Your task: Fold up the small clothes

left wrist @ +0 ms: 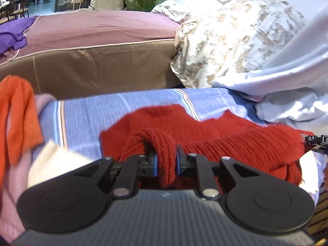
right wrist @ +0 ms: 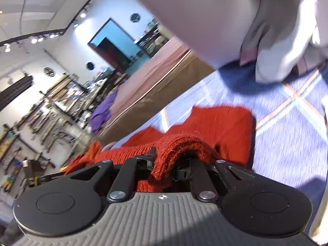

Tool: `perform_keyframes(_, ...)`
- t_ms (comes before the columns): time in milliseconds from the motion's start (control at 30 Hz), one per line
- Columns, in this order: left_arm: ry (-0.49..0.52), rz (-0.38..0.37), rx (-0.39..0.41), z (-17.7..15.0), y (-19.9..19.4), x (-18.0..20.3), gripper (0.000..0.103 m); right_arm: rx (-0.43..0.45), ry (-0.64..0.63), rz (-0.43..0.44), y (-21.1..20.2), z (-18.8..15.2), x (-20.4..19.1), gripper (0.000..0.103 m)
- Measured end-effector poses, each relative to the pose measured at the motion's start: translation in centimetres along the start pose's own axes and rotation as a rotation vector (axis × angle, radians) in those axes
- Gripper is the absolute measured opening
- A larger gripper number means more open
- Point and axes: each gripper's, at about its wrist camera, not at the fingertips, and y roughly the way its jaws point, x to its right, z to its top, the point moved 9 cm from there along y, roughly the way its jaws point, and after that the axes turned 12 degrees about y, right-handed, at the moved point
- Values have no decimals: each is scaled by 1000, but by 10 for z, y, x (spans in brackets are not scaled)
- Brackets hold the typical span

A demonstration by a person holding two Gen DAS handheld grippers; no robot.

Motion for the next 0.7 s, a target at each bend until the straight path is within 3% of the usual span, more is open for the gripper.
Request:
perform_keyframes(67,7,18,-14,10,24,-6,16,20,-54,-53,19,11,6,23)
perform_keyframes(200,41,58,-64,12,61,-12,16,26,-10,-105,52,24,30,23)
perform_keyframes(300,-14,69,-61,6,75,-22,20,19,54,-138,65,26,46,24)
perform_keyframes(367,-67,59,-59,4,78,-30,21,20,87,-136,68,26,52,29)
perform_keyframes(400,-82,49,-60,3,78,-32,22,26,93,-135,68,30,53,42)
perform_keyframes(433,-85,38,-63,2,76,-33,22,47,85,-149,67,35,51,62)
perform_keyframes(467,-73,34,-65,2,73,-34,23,78,63,-172,61,38,50,72)
perform_keyframes(500,-46,40,-67,1,69,-34,23,114,23,-192,55,44,48,93)
perform_keyframes(533,-19,49,-72,2,66,-33,24,146,-22,-214,48,49,45,103)
perform_keyframes(600,-7,47,-78,4,61,-32,25,187,-116,-254,34,53,36,102)
perform_keyframes(667,-37,15,-71,7,58,-32,33,176,-190,-235,24,49,23,95)
perform_keyframes(700,-68,-6,-60,9,57,-33,47,165,-233,-223,20,44,15,89)
